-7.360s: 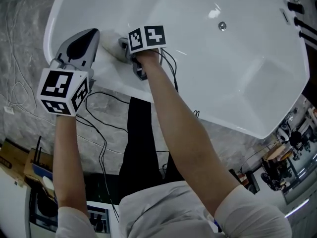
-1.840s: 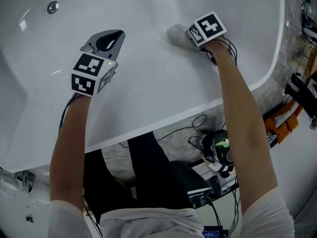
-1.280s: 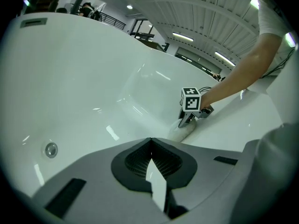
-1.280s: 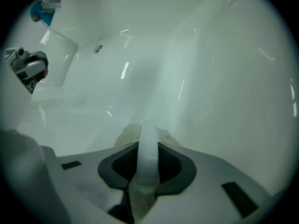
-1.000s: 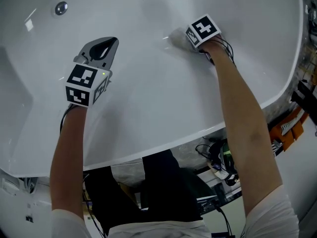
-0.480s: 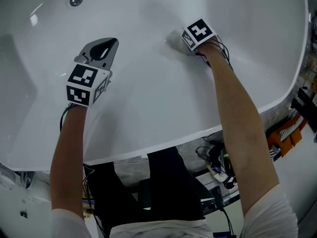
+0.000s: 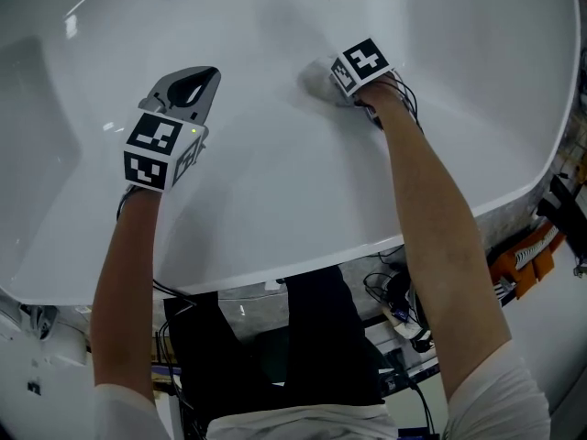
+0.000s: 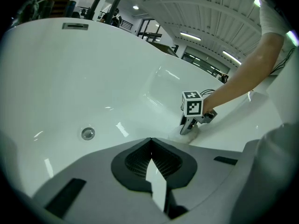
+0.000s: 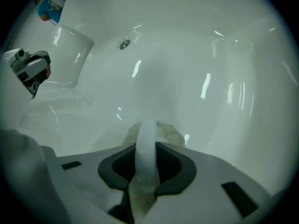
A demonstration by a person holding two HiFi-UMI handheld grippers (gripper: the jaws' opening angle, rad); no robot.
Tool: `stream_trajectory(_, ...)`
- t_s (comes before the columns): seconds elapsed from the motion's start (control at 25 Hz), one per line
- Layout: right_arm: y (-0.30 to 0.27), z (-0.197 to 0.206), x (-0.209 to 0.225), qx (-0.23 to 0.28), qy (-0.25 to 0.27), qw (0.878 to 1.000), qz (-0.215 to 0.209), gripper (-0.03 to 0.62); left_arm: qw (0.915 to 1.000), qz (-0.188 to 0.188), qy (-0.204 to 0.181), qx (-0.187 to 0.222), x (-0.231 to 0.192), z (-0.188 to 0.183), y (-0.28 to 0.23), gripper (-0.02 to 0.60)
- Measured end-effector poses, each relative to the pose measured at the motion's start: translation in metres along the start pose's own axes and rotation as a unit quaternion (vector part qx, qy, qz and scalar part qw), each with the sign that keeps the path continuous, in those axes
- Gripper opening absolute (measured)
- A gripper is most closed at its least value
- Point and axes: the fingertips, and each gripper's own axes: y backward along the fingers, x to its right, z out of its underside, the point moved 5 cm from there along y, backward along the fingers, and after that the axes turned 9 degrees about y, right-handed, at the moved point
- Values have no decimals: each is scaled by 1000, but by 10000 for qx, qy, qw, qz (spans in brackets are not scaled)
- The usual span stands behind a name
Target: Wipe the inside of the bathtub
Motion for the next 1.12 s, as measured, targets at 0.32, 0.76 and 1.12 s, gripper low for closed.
stream_trajectory(0.32,-12,-49,-65,32,123,9997,-201,97,9998,-182,101,68,-45,16,52,12)
stream_trajectory(0.76,-32,-119,-165,61,371,9986,-371,97,9989,-297,256,246,-99,45,125,11)
stream_trajectory(1.12,-41,-168,-225,48,535,9968,-590,97,9976,-466,424,284,-136,61,170,11)
